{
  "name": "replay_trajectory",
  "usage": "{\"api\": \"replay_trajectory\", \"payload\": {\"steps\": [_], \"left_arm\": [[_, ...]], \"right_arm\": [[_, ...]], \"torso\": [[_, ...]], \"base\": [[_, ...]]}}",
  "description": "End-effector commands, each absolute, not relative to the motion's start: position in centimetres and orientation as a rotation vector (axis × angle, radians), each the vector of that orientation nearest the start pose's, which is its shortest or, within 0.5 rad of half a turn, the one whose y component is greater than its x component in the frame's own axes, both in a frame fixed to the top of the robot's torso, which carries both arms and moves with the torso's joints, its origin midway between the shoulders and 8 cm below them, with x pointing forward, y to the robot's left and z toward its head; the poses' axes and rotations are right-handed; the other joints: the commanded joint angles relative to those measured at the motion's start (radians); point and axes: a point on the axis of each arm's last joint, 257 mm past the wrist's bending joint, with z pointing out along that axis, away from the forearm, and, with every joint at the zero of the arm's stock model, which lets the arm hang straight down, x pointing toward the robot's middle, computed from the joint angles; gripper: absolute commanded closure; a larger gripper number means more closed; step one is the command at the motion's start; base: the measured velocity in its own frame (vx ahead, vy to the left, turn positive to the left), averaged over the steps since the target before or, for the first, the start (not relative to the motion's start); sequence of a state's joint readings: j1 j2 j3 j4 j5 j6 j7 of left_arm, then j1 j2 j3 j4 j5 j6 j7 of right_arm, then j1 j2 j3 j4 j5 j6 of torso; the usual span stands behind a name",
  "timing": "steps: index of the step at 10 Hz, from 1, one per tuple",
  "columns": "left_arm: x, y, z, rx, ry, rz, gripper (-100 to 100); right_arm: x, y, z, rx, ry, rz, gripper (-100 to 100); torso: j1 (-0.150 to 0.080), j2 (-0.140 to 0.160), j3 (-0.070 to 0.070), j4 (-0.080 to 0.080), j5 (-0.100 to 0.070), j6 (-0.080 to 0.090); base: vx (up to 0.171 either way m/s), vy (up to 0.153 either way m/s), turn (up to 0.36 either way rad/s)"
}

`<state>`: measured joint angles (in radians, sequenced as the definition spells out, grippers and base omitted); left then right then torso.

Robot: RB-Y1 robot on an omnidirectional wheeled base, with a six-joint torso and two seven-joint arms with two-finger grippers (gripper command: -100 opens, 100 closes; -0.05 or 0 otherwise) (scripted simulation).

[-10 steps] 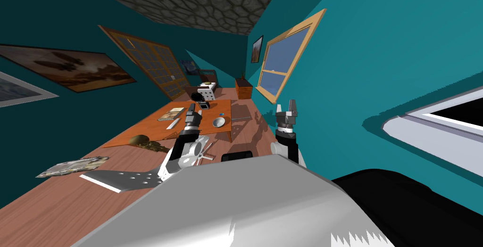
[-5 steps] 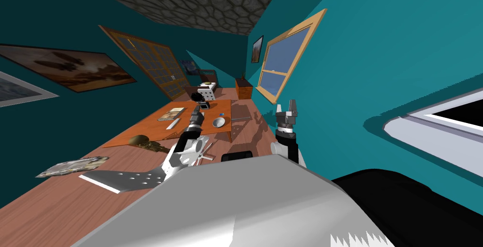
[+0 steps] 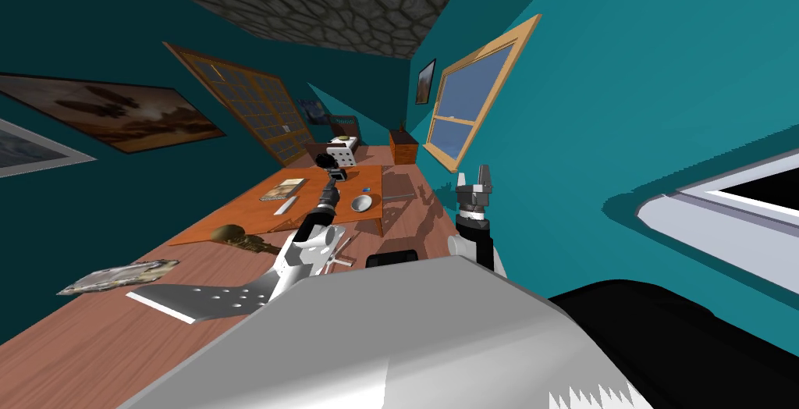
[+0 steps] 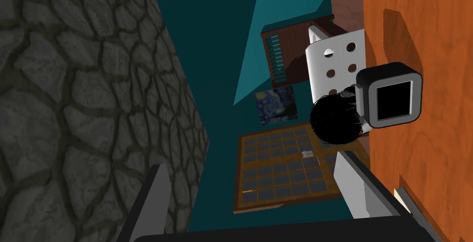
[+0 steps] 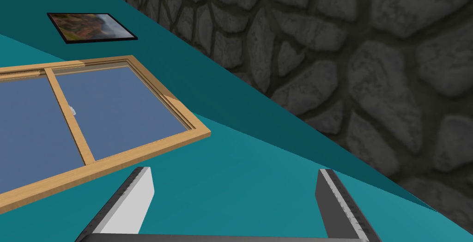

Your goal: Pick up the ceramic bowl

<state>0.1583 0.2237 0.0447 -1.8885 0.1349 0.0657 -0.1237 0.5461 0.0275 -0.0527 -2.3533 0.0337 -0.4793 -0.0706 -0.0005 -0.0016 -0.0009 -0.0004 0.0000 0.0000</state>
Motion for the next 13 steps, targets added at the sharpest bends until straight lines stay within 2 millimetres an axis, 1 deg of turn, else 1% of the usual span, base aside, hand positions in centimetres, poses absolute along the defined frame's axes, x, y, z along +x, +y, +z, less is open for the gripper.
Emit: {"api": "replay_trajectory", "payload": {"steps": [1, 2, 3, 4, 5, 6, 7, 8, 9, 10, 11, 12, 13], "left_arm": [[50.4, 30.7, -15.8, -1.018, 1.234, -1.035, -100], [50.4, 30.8, -16.1, -1.028, 1.244, -1.029, -100], [51.3, 31.4, -17.5, -1.056, 1.279, -0.997, -100], [51.3, 31.4, -18.1, -1.073, 1.296, -0.986, -100], [52.1, 32.0, -19.2, -1.095, 1.322, -0.959, -100], [52.1, 32.0, -20.0, -1.117, 1.344, -0.945, -100], [52.8, 32.6, -21.2, -1.142, 1.372, -0.917, -100], [52.7, 32.6, -21.8, -1.161, 1.390, -0.904, -100], [52.7, 32.7, -22.1, -1.167, 1.397, -0.899, -100], [53.3, 33.2, -23.4, -1.201, 1.430, -0.868, -100], [53.1, 33.2, -24.0, -1.216, 1.445, -0.857, -100], [53.7, 33.6, -25.2, -1.246, 1.474, -0.829, -100], [53.4, 33.7, -25.9, -1.265, 1.493, -0.815, -100]], "right_arm": [[32.6, -29.7, 3.9, 0.664, 0.582, 1.277, 0], [32.6, -29.7, 3.9, 0.664, 0.582, 1.277, 0], [32.6, -29.7, 3.9, 0.664, 0.582, 1.277, 0], [32.6, -29.7, 3.9, 0.664, 0.582, 1.277, 0], [32.6, -29.7, 3.9, 0.664, 0.582, 1.277, 0], [32.6, -29.7, 3.9, 0.664, 0.582, 1.277, 0], [32.6, -29.7, 3.9, 0.664, 0.582, 1.277, 0], [32.6, -29.7, 3.9, 0.664, 0.582, 1.277, 0], [32.6, -29.7, 3.9, 0.664, 0.582, 1.277, 0], [32.6, -29.7, 3.9, 0.664, 0.582, 1.277, 0], [32.6, -29.7, 3.9, 0.664, 0.582, 1.277, 0], [32.6, -29.7, 3.9, 0.664, 0.582, 1.277, 0], [32.6, -29.7, 3.9, 0.664, 0.582, 1.277, 0]], "torso": [[0.000, 0.000, 0.000, 0.000, 0.000, 0.000], [0.000, 0.000, 0.000, 0.000, 0.000, 0.000], [0.000, 0.001, 0.001, 0.000, 0.000, 0.000], [0.000, 0.001, 0.000, 0.000, 0.000, 0.000], [0.000, 0.001, 0.000, 0.000, 0.000, 0.000], [0.000, 0.000, 0.000, 0.000, 0.000, 0.000], [0.000, 0.000, 0.000, 0.000, 0.000, 0.000], [0.000, 0.000, 0.000, 0.000, 0.000, 0.000], [0.000, 0.000, 0.000, 0.000, 0.000, 0.000], [0.000, 0.001, 0.001, 0.000, 0.000, 0.000], [0.000, 0.001, 0.000, 0.000, 0.000, 0.000], [0.000, 0.001, 0.000, 0.000, 0.000, 0.000], [0.000, 0.000, 0.000, 0.000, 0.000, 0.000]], "base": [[0.014, -0.008, -0.002], [0.006, -0.002, 0.001], [0.011, -0.005, -0.002], [0.011, -0.007, 0.001], [0.017, -0.012, -0.001], [0.016, -0.011, -0.003], [0.019, -0.009, 0.000], [0.016, -0.007, -0.003], [0.005, -0.003, 0.002], [0.010, -0.008, -0.002], [0.012, -0.009, -0.003], [0.016, -0.013, -0.003], [0.018, -0.011, -0.002]]}}
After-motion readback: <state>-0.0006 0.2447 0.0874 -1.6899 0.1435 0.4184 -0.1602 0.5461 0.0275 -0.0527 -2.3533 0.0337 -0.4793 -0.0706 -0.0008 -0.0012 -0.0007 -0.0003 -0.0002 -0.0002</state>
